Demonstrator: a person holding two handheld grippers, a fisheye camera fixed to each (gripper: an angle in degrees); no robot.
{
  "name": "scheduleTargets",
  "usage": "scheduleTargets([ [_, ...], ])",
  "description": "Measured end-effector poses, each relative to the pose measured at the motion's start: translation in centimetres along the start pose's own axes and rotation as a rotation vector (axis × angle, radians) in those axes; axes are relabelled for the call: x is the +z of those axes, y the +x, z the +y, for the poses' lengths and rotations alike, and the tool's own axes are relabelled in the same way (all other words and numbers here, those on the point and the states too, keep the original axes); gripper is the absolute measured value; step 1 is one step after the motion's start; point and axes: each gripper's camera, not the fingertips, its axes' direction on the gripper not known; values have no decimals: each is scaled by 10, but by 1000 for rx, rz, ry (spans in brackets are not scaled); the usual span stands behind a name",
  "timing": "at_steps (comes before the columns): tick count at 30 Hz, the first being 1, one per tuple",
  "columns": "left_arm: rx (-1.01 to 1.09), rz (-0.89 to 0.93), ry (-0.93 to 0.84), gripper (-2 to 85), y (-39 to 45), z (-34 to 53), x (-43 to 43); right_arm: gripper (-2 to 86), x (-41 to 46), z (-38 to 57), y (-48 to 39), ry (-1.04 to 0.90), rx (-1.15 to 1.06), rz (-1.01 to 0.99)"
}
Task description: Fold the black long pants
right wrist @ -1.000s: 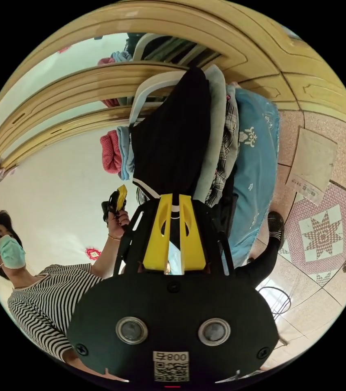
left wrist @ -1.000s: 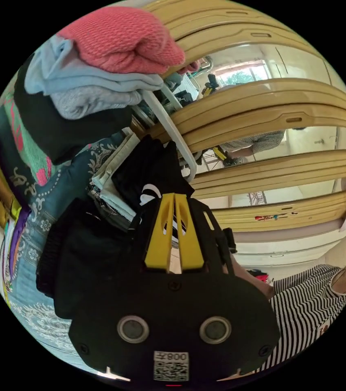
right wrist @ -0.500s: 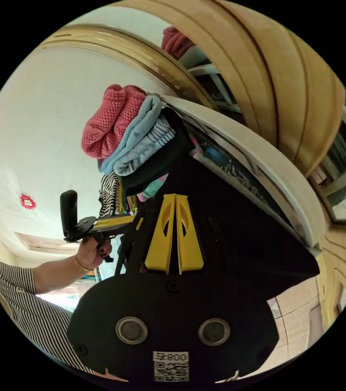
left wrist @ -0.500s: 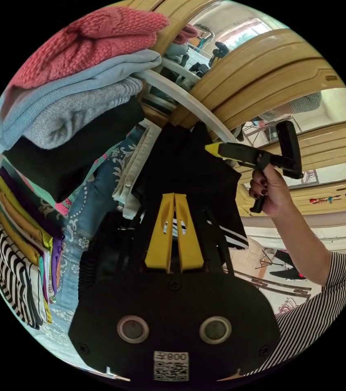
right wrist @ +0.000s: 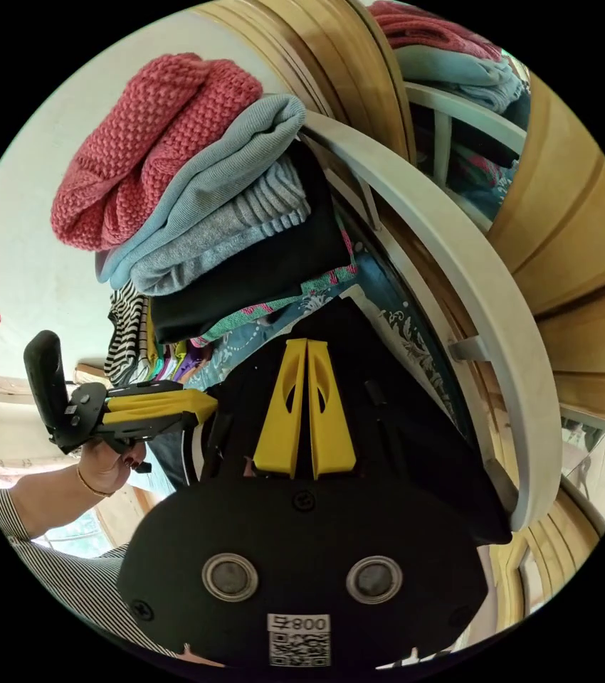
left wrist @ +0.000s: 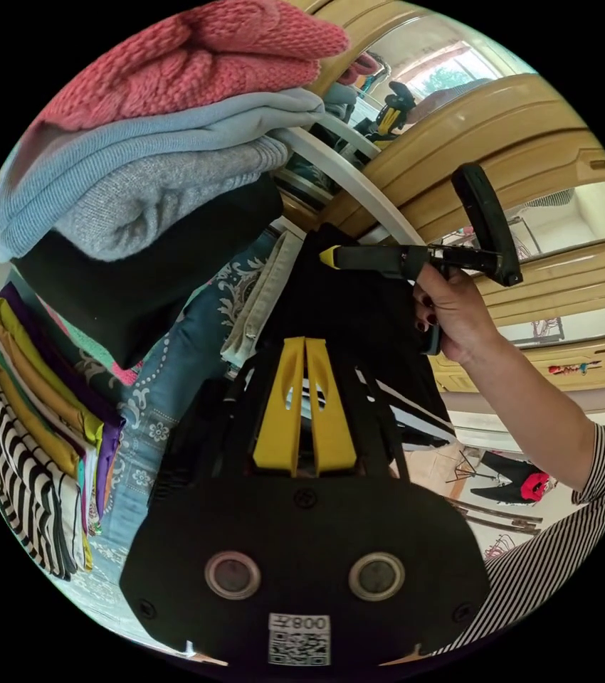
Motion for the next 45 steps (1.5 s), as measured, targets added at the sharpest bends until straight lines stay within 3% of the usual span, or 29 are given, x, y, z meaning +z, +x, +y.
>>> scheduleTargets([
  [6,-33,61,25,1,-4,17,-15,0,-9,8,-3,9,26,-106],
  [10,47,-10,83,1,13,38,-38,0,-41,43,-14,136,3,-135],
  [14,119,-130,25,1,19,54,-33,0,-54,94,-30,175,-9,-103],
  [19,206,-211,10,1,20,61,-32,1,3,125,-67,-46,-83,62],
  [22,213,-229,-5,1,15,65,-36,1,32,123,-86,-92,-125,192],
  [27,219,-172,0,1,-4,73,-54,2,42,123,-96,-124,-138,236],
  [31,159,-35,28,1,-32,82,-94,2,39,129,-83,-113,-52,117],
  [36,62,-17,150,3,-74,126,-157,2,23,144,-78,-30,51,78],
  [45,-303,77,152,40,-185,266,-219,14,10,202,-108,139,148,-66],
])
